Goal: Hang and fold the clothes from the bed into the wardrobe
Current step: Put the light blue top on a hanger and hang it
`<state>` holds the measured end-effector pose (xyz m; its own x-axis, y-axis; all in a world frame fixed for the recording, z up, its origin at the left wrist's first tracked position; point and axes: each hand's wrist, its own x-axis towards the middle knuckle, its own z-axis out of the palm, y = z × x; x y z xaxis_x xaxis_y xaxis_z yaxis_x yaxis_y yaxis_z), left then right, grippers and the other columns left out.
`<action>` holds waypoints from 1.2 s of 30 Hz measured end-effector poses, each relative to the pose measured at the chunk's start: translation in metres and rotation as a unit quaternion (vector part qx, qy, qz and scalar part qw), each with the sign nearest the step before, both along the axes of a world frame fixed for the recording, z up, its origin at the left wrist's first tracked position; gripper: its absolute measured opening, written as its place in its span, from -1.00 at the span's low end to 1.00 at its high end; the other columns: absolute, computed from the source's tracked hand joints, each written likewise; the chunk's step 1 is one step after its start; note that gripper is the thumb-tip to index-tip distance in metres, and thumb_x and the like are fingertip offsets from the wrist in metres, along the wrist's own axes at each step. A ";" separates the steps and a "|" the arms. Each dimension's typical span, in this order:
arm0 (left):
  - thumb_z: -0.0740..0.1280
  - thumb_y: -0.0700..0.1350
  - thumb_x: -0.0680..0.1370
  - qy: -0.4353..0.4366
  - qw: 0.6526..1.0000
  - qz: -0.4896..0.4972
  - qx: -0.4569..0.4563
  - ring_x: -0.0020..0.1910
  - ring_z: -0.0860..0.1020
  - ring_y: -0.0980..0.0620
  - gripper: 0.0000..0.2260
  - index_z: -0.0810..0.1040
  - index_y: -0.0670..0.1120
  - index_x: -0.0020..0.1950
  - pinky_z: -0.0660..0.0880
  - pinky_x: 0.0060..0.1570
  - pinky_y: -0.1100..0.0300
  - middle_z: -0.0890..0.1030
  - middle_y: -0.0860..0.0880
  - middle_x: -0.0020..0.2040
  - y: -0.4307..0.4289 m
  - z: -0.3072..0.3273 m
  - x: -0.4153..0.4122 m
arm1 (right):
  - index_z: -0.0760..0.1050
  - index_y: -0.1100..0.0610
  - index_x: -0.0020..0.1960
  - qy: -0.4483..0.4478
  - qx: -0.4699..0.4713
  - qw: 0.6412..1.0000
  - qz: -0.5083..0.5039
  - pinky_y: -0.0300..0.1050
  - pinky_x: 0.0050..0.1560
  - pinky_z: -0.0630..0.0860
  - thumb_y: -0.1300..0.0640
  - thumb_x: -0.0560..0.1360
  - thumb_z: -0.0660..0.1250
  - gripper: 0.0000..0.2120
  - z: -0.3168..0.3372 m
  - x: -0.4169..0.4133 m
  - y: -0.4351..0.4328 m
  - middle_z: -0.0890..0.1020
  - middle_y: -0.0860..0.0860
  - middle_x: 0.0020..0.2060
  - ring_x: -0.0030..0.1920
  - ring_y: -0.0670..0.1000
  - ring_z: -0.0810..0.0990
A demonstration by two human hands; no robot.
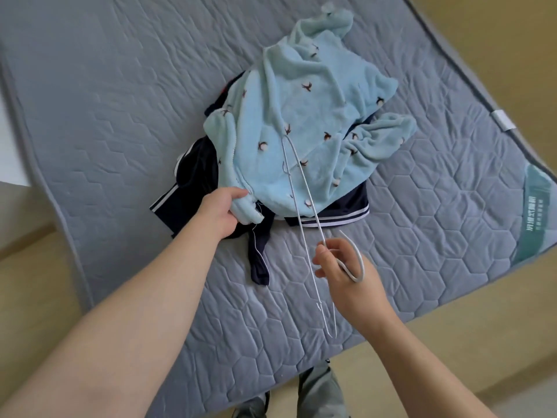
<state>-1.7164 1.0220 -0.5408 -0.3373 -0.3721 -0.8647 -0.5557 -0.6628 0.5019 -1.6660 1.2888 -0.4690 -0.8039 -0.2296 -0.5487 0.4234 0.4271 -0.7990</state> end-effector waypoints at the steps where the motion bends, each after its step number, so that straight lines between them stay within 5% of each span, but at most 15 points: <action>1: 0.37 -0.39 0.45 0.013 0.999 -0.013 0.032 0.09 0.65 -0.17 -0.69 0.58 -0.24 0.18 0.59 0.10 -0.08 0.66 -0.22 0.11 0.008 0.020 0.010 | 0.49 -0.10 -0.05 0.001 0.008 1.000 0.001 -0.09 -0.15 0.57 -0.11 0.59 0.24 -0.88 0.012 0.004 0.001 0.65 -0.08 -0.17 -0.18 -0.05 0.65; 8: 0.43 -0.39 0.43 0.094 0.984 -0.150 0.026 0.15 0.63 -0.13 -0.61 0.60 -0.14 0.23 0.59 0.13 -0.02 0.69 -0.11 0.12 0.074 0.180 0.084 | 0.33 -0.10 0.04 0.062 0.047 0.997 0.029 -0.11 -0.19 0.51 -0.03 0.58 0.19 -0.94 0.121 0.050 -0.003 0.56 -0.11 -0.11 -0.13 -0.05 0.58; 11: 0.45 -0.36 0.44 0.136 0.974 -0.179 0.036 0.13 0.65 -0.14 -0.64 0.62 -0.14 0.20 0.64 -0.04 0.06 0.71 -0.10 0.07 0.088 0.243 0.113 | 0.21 -0.15 0.06 0.100 0.055 0.993 0.044 -0.28 -0.27 0.37 -0.05 0.41 0.17 -0.75 0.175 0.084 -0.010 0.44 -0.15 -0.02 -0.12 -0.11 0.51; 17: 0.45 -0.30 0.47 0.238 0.941 -0.222 0.093 0.09 0.66 -0.16 -0.78 0.65 -0.20 0.12 0.57 0.18 -0.10 0.70 -0.18 0.06 0.105 0.346 0.181 | 0.17 -0.02 0.16 0.167 0.072 0.983 -0.020 -0.06 0.01 0.53 -0.23 0.18 0.32 -0.34 0.247 0.149 -0.026 0.30 -0.03 0.12 0.10 0.00 0.44; 22: 0.37 -0.37 0.46 0.313 0.905 -0.266 0.112 0.16 0.61 -0.23 -0.69 0.59 -0.25 0.20 0.53 0.22 -0.11 0.64 -0.28 0.13 0.096 0.395 0.225 | 0.24 -0.12 -0.04 0.204 0.043 0.972 -0.108 -0.29 -0.37 0.40 0.05 0.32 0.45 -0.59 0.274 0.189 -0.042 0.50 -0.05 -0.09 -0.16 -0.05 0.56; 27: 0.20 -0.45 0.27 0.361 0.897 -0.231 0.105 0.07 0.54 -0.23 -0.43 0.46 -0.32 0.30 0.49 0.23 -0.18 0.55 -0.27 0.07 0.057 0.415 0.246 | 0.25 -0.05 -0.15 0.235 0.039 0.964 -0.119 -0.24 -0.51 0.29 0.19 0.36 0.25 -0.78 0.304 0.201 -0.070 0.48 -0.12 -0.33 -0.38 -0.10 0.42; 31: 0.25 -0.46 0.33 0.318 0.919 -0.220 -0.081 -0.09 0.63 -0.08 -0.57 0.59 -0.14 0.13 0.61 -0.17 0.10 0.66 -0.13 -0.11 0.020 0.408 0.261 | 0.36 -0.01 -0.21 0.217 0.015 0.975 -0.046 -0.33 -0.47 0.32 0.19 0.33 0.31 -0.84 0.333 0.200 -0.095 0.50 -0.15 -0.37 -0.38 -0.19 0.46; 36: 0.37 -0.44 0.38 0.214 0.865 -0.246 -0.381 -0.08 0.59 -0.04 -0.67 0.62 -0.19 0.09 0.60 0.00 -0.04 0.67 -0.21 -0.02 -0.023 0.380 0.290 | 0.41 0.06 -0.17 0.181 -0.005 0.976 0.119 -0.22 -0.37 0.38 0.18 0.16 0.19 -0.76 0.365 0.216 -0.119 0.50 -0.10 -0.39 -0.32 -0.05 0.49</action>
